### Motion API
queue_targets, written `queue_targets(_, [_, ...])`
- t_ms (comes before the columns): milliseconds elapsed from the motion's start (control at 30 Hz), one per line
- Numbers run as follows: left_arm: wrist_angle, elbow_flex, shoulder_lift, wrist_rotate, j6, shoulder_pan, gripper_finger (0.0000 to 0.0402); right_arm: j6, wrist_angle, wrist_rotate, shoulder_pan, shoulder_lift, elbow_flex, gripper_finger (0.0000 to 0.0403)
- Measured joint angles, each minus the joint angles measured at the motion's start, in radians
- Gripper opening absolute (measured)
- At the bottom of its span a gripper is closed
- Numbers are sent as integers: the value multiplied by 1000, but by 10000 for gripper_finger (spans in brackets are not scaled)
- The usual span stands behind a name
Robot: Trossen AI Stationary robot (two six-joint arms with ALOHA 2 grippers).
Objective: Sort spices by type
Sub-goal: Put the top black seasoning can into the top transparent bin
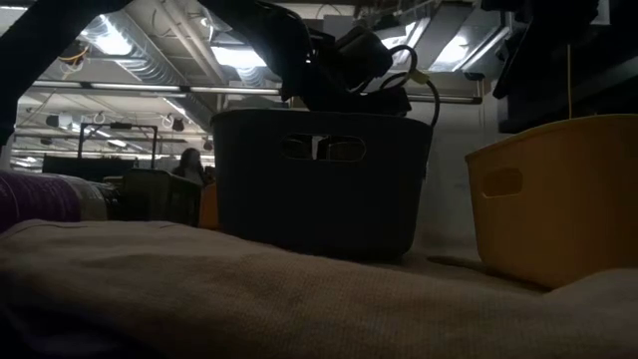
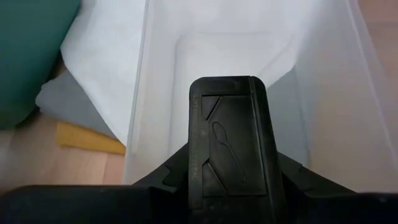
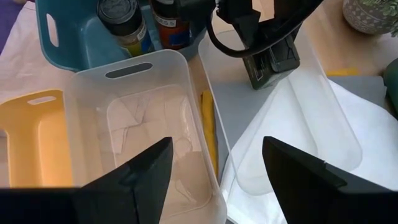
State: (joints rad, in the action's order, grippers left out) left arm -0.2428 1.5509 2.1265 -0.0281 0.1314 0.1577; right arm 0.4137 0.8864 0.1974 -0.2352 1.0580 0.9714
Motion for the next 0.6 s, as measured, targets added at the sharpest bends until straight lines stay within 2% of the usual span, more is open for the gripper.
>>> queue_targets(133, [0, 0, 0, 0, 0, 0, 131, 0, 0, 0, 0, 0, 0, 248])
queue_targets(400, [1, 0, 0, 0, -1, -2, 171, 0, 0, -7, 0, 0, 0, 248])
queue_targets(600, [-2, -1, -8, 0, -1, -1, 180, 0, 0, -38, 0, 0, 0, 248])
